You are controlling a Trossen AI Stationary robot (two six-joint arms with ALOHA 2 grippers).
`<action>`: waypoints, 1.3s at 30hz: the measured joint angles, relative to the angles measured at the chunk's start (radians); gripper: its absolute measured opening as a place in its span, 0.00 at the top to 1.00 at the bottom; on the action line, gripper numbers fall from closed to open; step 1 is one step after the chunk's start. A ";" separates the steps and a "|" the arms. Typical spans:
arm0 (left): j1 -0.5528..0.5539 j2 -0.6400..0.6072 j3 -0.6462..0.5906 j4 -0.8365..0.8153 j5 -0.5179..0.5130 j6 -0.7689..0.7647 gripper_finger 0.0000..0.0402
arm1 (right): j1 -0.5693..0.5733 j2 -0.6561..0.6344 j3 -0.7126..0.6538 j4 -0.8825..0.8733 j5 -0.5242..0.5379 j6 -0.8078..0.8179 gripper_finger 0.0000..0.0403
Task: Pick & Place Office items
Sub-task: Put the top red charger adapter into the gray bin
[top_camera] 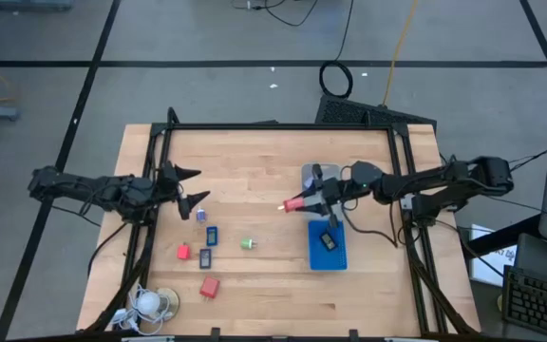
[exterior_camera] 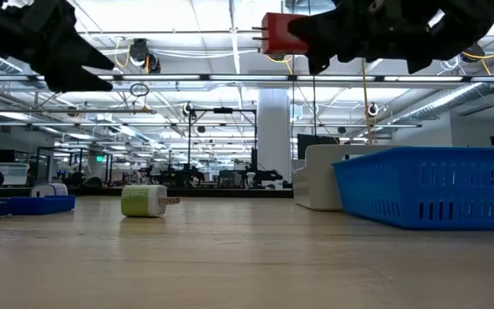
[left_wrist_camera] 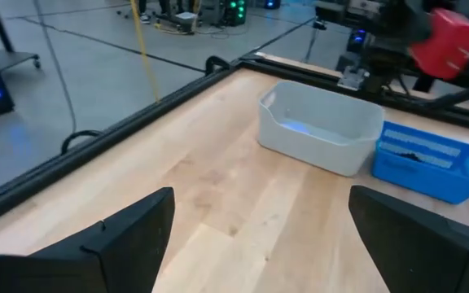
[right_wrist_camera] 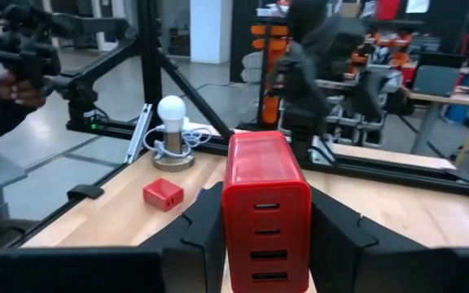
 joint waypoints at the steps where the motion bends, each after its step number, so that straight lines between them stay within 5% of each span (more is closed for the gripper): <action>1: -0.010 -0.010 -0.009 0.005 0.000 0.012 0.09 | -0.009 -0.015 -0.014 0.003 0.000 0.005 0.71; 17: -0.105 -0.034 -0.226 0.417 -0.019 0.180 0.06 | -0.163 -0.074 -0.150 0.071 0.006 0.125 0.71; 33: -0.104 -0.033 -0.268 0.428 -0.025 0.192 0.06 | -0.193 -0.078 -0.156 -0.197 0.000 0.162 0.71; 39: -0.103 -0.033 -0.268 0.431 -0.018 0.317 0.05 | -0.190 -0.099 -0.156 -0.222 -0.031 0.159 0.71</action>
